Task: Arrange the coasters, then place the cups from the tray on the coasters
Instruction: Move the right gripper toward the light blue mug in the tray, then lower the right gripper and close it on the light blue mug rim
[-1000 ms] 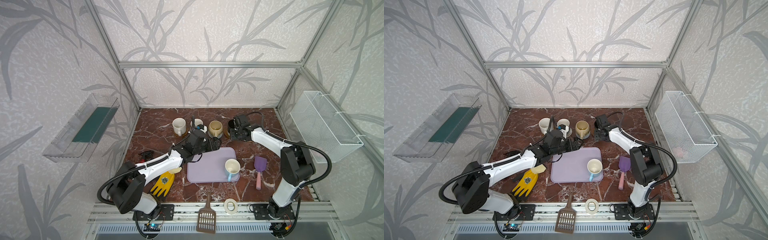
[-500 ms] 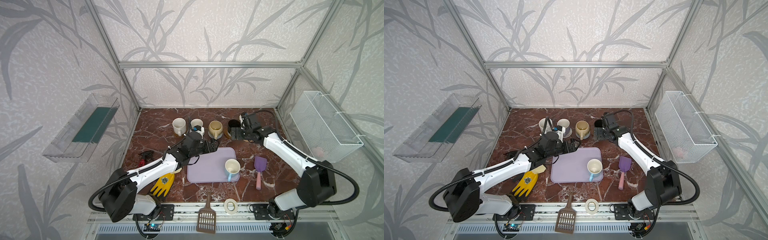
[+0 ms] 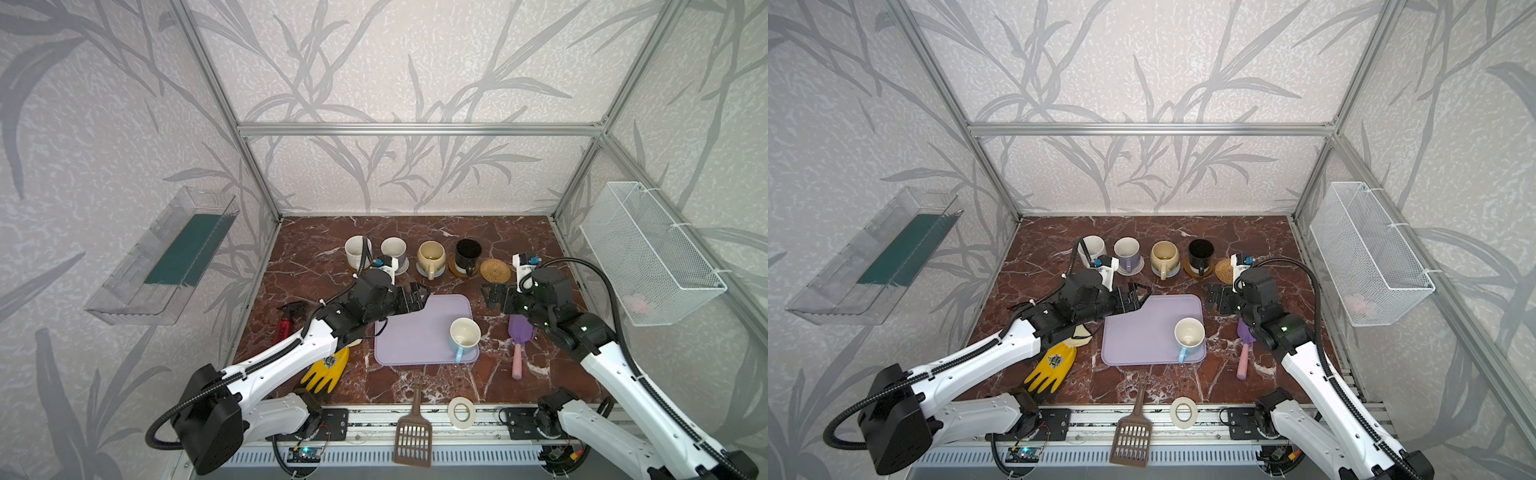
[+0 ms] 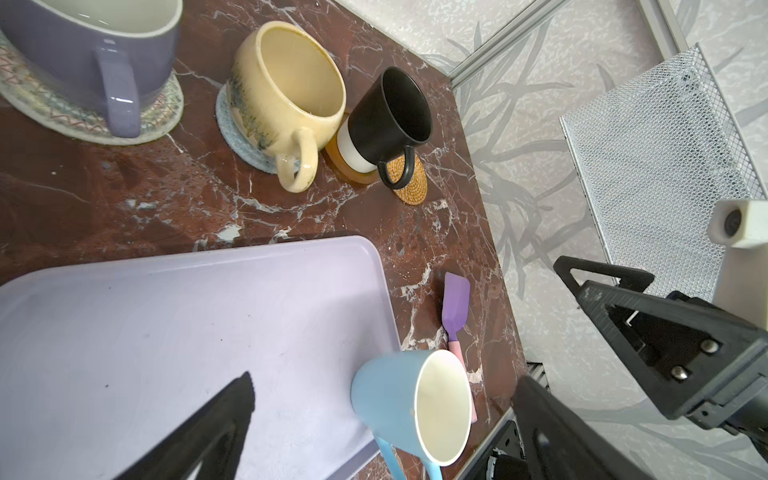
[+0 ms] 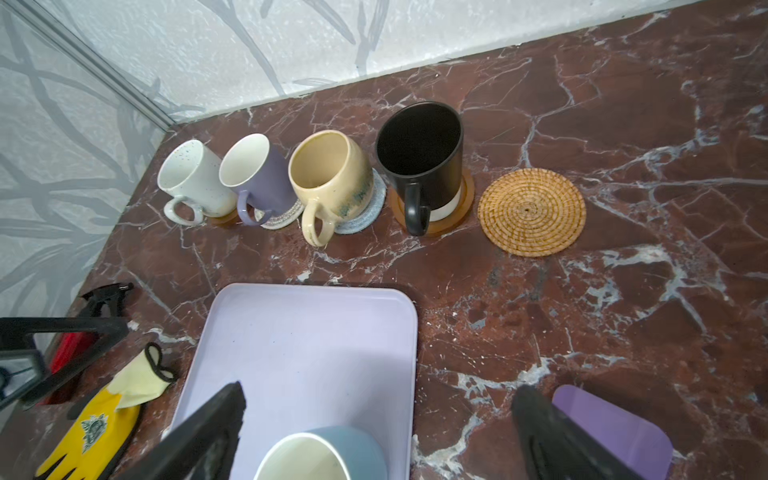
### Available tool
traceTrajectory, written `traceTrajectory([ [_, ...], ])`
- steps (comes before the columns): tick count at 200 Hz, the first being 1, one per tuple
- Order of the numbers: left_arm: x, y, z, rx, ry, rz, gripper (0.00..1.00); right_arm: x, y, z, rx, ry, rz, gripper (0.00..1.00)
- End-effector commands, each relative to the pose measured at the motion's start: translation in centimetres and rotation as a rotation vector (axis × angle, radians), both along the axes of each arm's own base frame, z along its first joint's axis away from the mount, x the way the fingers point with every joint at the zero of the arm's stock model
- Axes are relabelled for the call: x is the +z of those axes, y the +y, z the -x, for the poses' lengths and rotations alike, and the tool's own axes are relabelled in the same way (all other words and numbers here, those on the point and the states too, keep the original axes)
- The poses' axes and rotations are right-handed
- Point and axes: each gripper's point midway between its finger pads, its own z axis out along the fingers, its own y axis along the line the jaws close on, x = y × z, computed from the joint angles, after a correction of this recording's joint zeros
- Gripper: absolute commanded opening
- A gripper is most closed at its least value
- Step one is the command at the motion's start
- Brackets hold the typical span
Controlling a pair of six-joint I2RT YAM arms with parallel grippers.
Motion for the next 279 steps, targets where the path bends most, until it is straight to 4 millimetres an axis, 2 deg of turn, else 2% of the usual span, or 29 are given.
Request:
traceTrajectory([
  [1,-0.5,1.2,1.0,-0.005,0.011,-0.061,0.99,-0.6,1.3,2.5,0.091,0.147,-0.028,0.99],
  [36,0.3,1.7,1.9,-0.042,-0.051,-0.064,0.99,-2.9,1.7,5.8,0.107,0.254,0.016,0.98],
  [57,0.7,2.0,2.3,-0.038,-0.051,-0.047,0.99,-4.5,1.5,7.6,0.098,0.277,0.097,0.97],
  [73,0.3,2.4,2.4,-0.013,-0.009,-0.052,0.99,-5.6,1.9,8.7,0.108,0.301,0.142,0.97],
  [111,-1.1,2.0,3.1,-0.055,0.061,-0.092,0.99,-7.1,4.1,10.7,0.147,0.294,0.172,0.95],
  [141,-1.7,1.7,3.4,-0.055,0.099,-0.061,0.99,-7.7,7.0,11.9,0.211,0.252,0.188,0.94],
  [160,-2.1,1.7,3.5,-0.046,0.112,-0.054,0.99,-8.9,8.1,12.2,0.219,0.259,0.214,0.94],
  [205,-3.1,1.1,3.8,-0.055,0.155,-0.033,0.99,-11.5,9.2,12.4,0.206,0.305,0.264,0.94],
  [244,-3.9,1.0,3.8,-0.055,0.17,-0.047,0.99,-13.1,9.2,11.9,0.173,0.297,0.282,0.94],
  [279,-4.3,0.6,3.8,-0.064,0.18,-0.05,0.99,-13.7,9.3,11.2,0.157,0.28,0.314,0.93],
])
